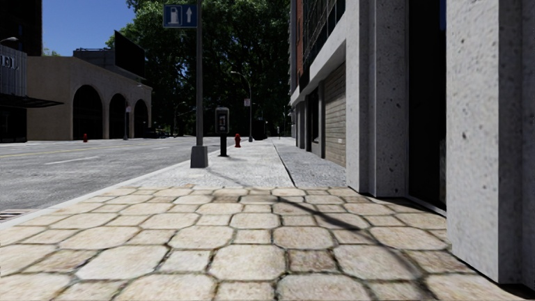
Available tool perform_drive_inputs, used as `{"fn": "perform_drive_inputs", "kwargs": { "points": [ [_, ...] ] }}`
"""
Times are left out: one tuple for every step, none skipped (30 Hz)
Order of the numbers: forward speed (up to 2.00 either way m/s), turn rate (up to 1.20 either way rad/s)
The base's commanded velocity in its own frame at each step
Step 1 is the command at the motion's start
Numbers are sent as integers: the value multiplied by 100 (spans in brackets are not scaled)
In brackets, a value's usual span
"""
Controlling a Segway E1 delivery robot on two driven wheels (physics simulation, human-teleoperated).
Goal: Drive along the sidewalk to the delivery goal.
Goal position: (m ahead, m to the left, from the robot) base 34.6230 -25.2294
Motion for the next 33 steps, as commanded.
{"fn": "perform_drive_inputs", "kwargs": {
  "points": [
    [200, 0],
    [200, 0],
    [200, 0],
    [200, 0],
    [200, 0],
    [200, 0],
    [200, 0],
    [200, 0],
    [200, 0],
    [200, 0],
    [200, 0],
    [200, 0],
    [200, 0],
    [200, 0],
    [200, 0],
    [200, 0],
    [200, 0],
    [200, 0],
    [200, 0],
    [200, 0],
    [200, 0],
    [200, 0],
    [200, 0],
    [200, 0],
    [200, 0],
    [200, 0],
    [200, 0],
    [200, 0],
    [200, 0],
    [200, 0],
    [200, 0],
    [200, 0],
    [200, 0]
  ]
}}
